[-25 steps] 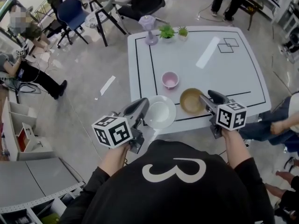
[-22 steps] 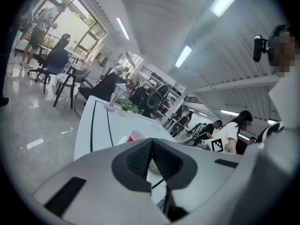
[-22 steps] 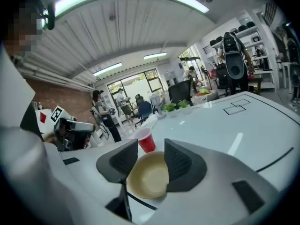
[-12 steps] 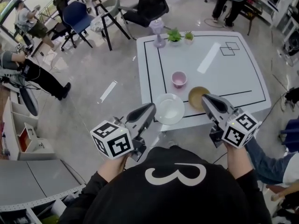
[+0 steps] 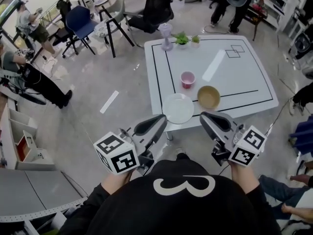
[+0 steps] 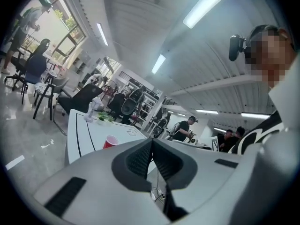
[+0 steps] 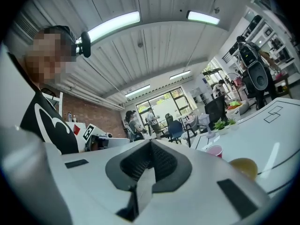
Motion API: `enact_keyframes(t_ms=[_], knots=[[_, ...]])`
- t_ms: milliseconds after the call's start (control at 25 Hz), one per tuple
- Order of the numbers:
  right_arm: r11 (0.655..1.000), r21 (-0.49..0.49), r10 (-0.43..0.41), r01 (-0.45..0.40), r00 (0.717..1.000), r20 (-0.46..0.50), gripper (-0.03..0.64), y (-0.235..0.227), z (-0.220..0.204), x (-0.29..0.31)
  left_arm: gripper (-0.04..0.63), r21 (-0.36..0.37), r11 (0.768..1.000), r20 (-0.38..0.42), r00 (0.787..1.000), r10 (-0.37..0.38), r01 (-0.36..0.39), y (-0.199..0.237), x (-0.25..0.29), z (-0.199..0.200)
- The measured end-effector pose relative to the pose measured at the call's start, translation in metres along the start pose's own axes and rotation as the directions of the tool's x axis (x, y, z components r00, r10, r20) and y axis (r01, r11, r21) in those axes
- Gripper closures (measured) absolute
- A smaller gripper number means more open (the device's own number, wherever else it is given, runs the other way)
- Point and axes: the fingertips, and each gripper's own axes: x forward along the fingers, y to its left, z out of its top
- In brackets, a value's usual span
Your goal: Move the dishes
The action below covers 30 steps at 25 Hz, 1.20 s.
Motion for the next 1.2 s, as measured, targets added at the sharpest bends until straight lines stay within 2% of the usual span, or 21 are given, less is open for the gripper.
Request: enact_keyframes(t_ms=[280,680,1200], knots=[[0.999,-0.027,-0.025,0.024,1.0,-0.009,0.607,0.024,-0.012,-0.01,0.592,0.018,0.999,0.002,0.999,-0.04,0.04,-0.019,-0.014,-0.006],[0.999,0.018,-0.045,0.044,0.999,0.015,0.607,0.031,-0.02,-0.019,0.592,0.033,0.999,-0.012,1.0,-0.022,0.022,-0.021,-0.026,-0.017],[0.999,0.007,-0.053,0.053,0.999,0.011,0.607,0.045,-0.027,-0.019,0.592,0.035,0.999,-0.011,1.0,-0.026,0.026,-0.023,-0.038,-0.023]])
